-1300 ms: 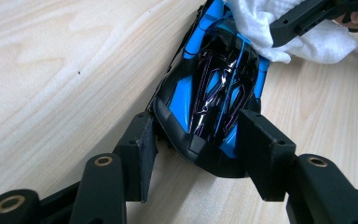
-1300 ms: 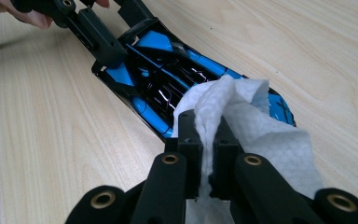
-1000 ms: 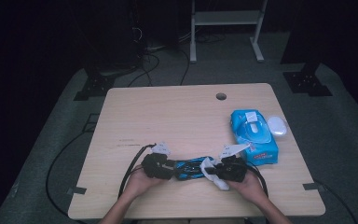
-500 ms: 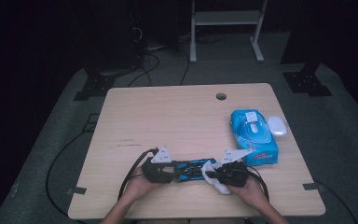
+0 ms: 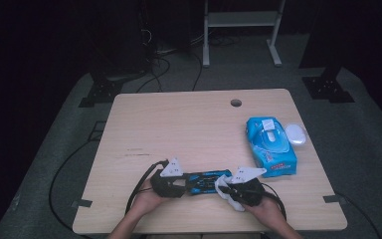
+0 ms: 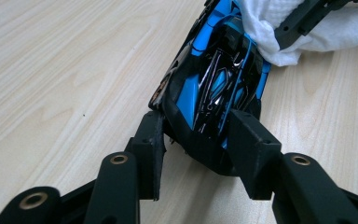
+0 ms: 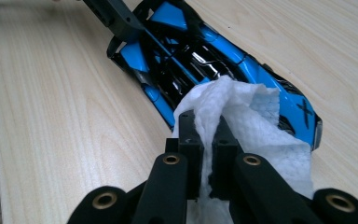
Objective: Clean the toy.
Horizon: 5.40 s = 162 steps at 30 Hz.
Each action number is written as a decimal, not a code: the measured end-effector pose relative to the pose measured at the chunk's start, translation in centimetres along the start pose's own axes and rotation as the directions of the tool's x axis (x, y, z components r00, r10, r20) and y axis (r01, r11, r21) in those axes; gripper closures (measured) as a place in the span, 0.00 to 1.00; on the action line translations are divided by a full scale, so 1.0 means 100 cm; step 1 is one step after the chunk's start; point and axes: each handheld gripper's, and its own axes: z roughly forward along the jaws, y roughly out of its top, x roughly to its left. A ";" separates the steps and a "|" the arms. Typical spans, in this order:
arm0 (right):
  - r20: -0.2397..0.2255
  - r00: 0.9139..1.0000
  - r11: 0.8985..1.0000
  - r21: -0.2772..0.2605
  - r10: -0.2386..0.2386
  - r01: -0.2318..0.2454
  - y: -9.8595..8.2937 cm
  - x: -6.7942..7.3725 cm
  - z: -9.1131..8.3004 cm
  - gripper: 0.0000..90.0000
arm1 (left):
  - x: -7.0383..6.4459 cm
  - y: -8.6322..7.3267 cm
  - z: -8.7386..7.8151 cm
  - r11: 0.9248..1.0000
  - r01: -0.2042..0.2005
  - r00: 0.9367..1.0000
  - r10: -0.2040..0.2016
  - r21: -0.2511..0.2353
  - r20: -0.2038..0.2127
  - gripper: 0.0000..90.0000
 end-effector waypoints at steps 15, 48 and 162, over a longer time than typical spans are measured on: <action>-0.025 0.999 0.999 0.002 0.035 -0.035 0.001 -0.003 -0.007 0.95 | -0.011 -0.001 0.003 0.997 -0.074 0.996 0.073 -0.030 -0.061 0.62; -0.190 0.953 0.971 0.099 0.235 -0.219 0.003 -0.069 -0.005 0.56 | -0.020 -0.010 0.003 0.990 -0.104 0.990 0.094 -0.091 -0.105 0.64; 0.124 0.990 0.995 -0.082 0.065 -0.055 0.070 -0.024 0.030 0.97 | 0.014 -0.004 0.018 0.990 0.000 1.000 0.001 -0.142 0.006 0.65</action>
